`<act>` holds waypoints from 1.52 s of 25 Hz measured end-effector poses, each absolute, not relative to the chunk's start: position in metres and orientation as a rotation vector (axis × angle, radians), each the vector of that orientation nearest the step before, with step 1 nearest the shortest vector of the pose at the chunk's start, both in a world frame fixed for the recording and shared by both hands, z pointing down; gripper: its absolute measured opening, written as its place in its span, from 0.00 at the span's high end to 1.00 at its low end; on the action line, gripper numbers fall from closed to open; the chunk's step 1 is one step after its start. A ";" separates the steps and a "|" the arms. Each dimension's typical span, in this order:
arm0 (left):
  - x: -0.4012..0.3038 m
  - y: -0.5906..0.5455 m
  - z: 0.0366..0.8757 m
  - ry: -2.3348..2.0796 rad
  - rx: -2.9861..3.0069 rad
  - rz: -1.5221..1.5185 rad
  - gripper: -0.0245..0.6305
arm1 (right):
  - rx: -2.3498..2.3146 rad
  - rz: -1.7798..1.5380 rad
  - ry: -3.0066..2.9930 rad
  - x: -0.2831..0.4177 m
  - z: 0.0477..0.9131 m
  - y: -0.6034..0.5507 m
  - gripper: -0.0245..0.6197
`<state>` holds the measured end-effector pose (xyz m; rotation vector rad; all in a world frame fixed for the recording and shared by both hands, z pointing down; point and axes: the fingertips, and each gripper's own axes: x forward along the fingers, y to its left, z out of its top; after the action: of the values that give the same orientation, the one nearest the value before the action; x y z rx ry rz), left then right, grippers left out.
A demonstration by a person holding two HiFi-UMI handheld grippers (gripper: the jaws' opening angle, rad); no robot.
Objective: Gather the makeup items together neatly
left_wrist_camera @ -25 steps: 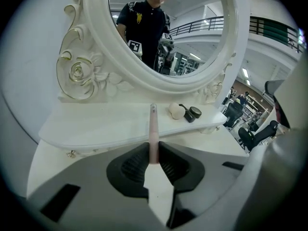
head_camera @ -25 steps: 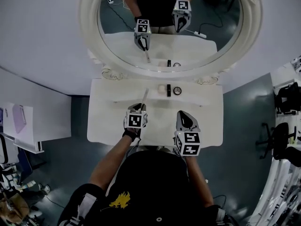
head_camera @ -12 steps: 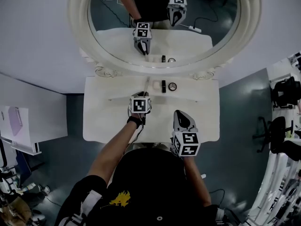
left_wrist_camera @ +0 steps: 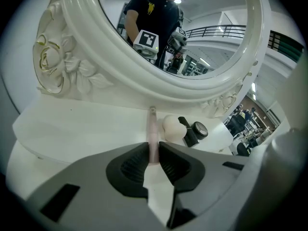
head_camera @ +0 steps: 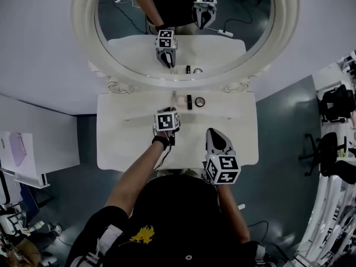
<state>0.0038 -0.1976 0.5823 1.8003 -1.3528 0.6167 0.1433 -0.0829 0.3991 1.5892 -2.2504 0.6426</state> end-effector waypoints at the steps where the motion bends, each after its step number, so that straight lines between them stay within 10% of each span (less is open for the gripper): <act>1: 0.005 -0.197 0.581 -1.350 1.810 0.618 0.84 | 1.590 0.641 -2.250 0.144 0.399 -0.083 0.94; 16: -0.002 -0.166 0.529 -1.368 2.077 0.579 0.76 | 1.538 0.503 -2.270 0.137 0.393 -0.081 0.94; 38: -0.097 -0.050 0.388 -1.706 2.391 0.495 0.94 | 1.513 0.414 -2.315 0.143 0.361 -0.055 0.94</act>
<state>-0.0965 -0.0503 0.3885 2.3906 -1.7062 0.4955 0.1427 -0.0551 0.3611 1.5126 -2.3153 0.4140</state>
